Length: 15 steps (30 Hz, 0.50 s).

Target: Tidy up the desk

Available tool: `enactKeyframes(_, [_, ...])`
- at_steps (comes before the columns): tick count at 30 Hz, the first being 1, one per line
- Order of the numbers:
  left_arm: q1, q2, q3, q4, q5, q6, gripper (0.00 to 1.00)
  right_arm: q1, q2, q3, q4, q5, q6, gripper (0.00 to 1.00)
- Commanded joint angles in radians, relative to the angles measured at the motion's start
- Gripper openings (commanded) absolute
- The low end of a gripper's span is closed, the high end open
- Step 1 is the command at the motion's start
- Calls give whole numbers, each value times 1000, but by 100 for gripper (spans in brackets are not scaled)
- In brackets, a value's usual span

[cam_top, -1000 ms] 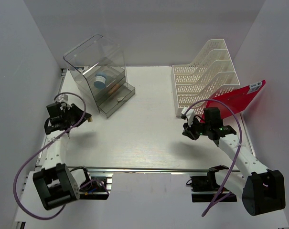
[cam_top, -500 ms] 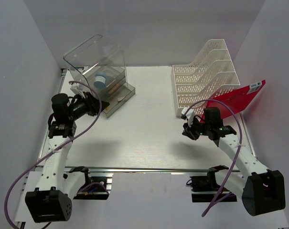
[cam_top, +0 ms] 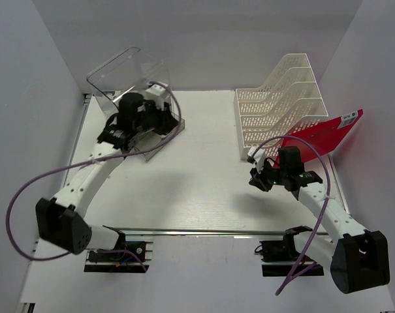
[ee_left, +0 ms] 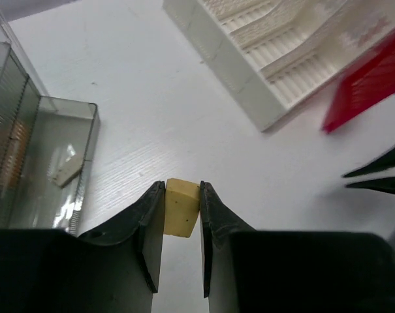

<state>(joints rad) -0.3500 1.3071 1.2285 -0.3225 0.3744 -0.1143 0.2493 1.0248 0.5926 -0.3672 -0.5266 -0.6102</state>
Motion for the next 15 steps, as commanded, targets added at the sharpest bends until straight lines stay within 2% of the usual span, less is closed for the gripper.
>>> enactKeyframes(1, [-108,125,98,-133,-331,187,0,-2,6,4,7,-6,-13,24])
enactKeyframes(2, [-127,150,123,-139,-461,211,0,-2,6,4,4,-4,-11,24])
enactKeyframes(6, [-175,236,105,-61,-711,344,0,-2,3,4,4,-3,-13,24])
enactKeyframes(10, [-187,270,25,126,-821,494,0,-2,1,4,2,-4,-16,23])
enactKeyframes(15, [-166,322,-32,263,-830,634,0,-2,-6,6,-1,-6,-19,23])
